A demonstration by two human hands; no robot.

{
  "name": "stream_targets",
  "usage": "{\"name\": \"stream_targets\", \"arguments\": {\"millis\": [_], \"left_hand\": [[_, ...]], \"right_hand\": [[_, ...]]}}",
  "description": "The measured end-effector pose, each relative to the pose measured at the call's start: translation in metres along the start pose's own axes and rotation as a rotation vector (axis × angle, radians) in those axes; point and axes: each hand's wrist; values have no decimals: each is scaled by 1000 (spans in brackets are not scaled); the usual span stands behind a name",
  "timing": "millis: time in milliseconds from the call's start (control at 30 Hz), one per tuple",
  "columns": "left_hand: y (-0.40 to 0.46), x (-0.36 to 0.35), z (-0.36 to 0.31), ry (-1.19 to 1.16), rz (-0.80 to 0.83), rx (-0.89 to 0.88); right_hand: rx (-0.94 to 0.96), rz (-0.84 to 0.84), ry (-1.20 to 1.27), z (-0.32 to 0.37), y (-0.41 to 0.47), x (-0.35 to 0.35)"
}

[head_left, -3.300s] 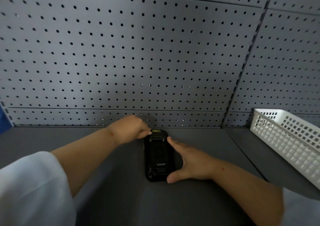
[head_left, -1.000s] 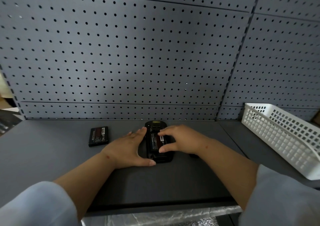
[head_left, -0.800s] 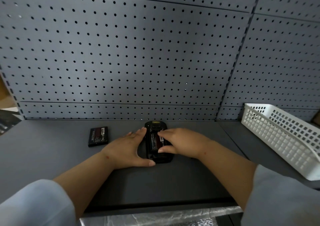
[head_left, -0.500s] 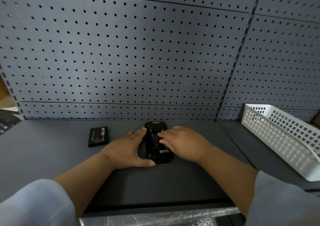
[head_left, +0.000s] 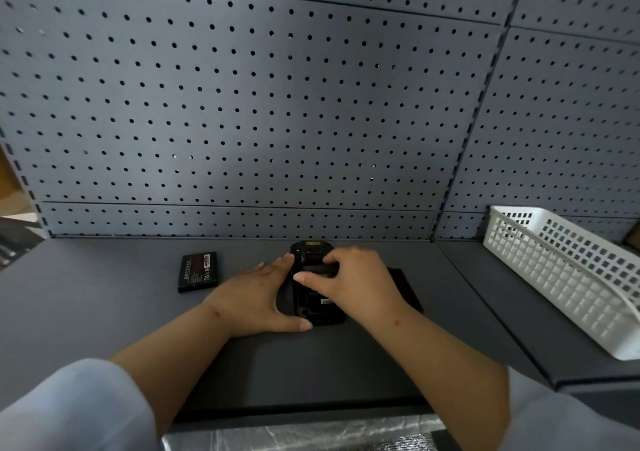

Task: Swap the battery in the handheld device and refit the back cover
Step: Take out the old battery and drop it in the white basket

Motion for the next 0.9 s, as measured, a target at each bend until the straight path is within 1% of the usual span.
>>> {"name": "stream_targets", "arguments": {"millis": [133,300,400,467,600,700,833,900], "left_hand": [[0,0,0,-18,-7,-4],[-1,2,-4,-18,-33,-28],[-2,3,-4,-51,-17,-24],[-3,4,-3,-82,-9,-17],[-5,9,-3,-117,-22,-32],[-5,17,-5,-179,-60,-33],[-3,36,-17,-181,-148,-61],[0,46,-30,-188,-154,-68]], "right_hand": [[-64,20,-35,6,1,-2],[-139,119,-20,14,3,3],[-194,143,30,13,2,10],[-238,141,111,11,0,15],[-292,118,257,2,-6,27],[-309,38,374,-6,-14,42],[-317,-40,455,-20,-19,64],[-291,-74,467,-27,-22,78]]}}
Point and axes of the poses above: each hand's wrist, its own y-axis towards the middle knuckle, its own x-axis out of the back of the hand, z = x × y, and after that the axes turned 4 degrees about y, right-handed
